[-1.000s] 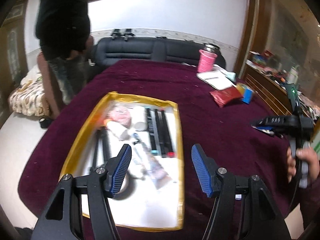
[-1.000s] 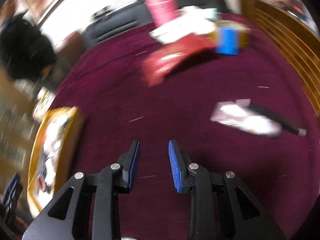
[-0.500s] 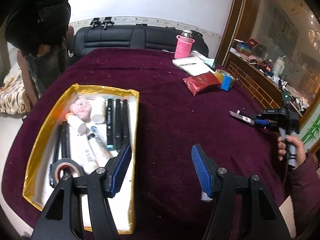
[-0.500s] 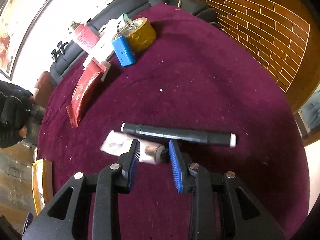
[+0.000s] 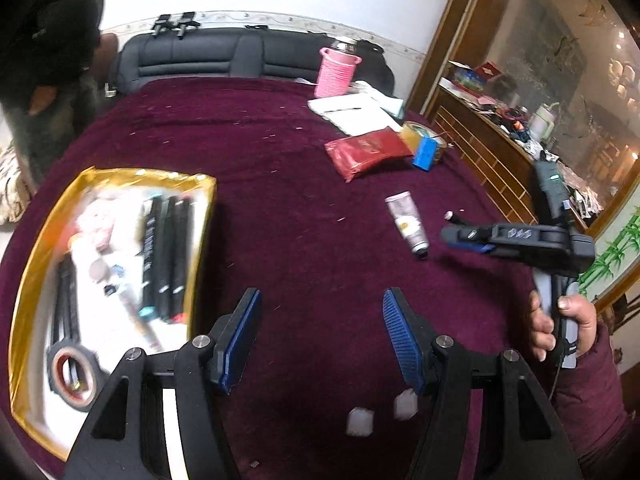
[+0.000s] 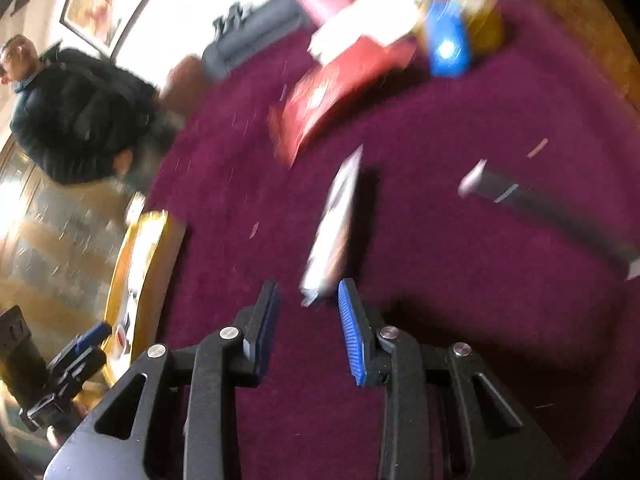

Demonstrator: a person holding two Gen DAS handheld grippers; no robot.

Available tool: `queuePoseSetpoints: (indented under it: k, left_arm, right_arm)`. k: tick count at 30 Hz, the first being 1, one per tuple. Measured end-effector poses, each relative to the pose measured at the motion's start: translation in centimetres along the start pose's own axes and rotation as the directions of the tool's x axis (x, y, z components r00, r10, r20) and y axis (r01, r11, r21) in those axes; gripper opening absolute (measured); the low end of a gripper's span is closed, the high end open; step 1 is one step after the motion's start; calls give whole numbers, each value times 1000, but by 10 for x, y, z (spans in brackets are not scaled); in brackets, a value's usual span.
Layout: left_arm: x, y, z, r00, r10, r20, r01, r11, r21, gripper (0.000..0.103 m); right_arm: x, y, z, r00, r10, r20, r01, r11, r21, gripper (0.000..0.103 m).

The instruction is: Organize objects

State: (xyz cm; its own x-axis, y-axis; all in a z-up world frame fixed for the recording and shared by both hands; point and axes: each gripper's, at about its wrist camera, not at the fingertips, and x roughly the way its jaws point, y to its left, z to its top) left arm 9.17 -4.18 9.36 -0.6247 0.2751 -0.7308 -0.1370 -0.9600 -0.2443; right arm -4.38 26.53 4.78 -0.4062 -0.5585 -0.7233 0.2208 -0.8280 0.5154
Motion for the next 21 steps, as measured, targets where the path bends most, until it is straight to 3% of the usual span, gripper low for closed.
queuePoseSetpoints:
  k: [3,5,11,17,21]
  left_arm:
    - [23,-18,20,1000,-21,-18,22,1000,20,56]
    - [48,-33,34,999,-30,-37,31,999,31,56]
    - [127,-78,61,986,-86,-143,92,995,34,56]
    - [179,-101,66,983,37,-180,-19,995,101,56]
    - [202,-110,66,977,49,-208,-27,994,109,57]
  right_arm:
    - [-35,-27,11,973,-203,107,201,979,30,37]
    - [-46,-43,11,955,-269,124,266,963,39,39]
    - [-50,-71,9,931,-350,108,349,937,27,39]
    - [-28,-71,13,934,-355,50,358,929,-97,39]
    - [-22,-70,17,931,-361,53,365,919,-150,39]
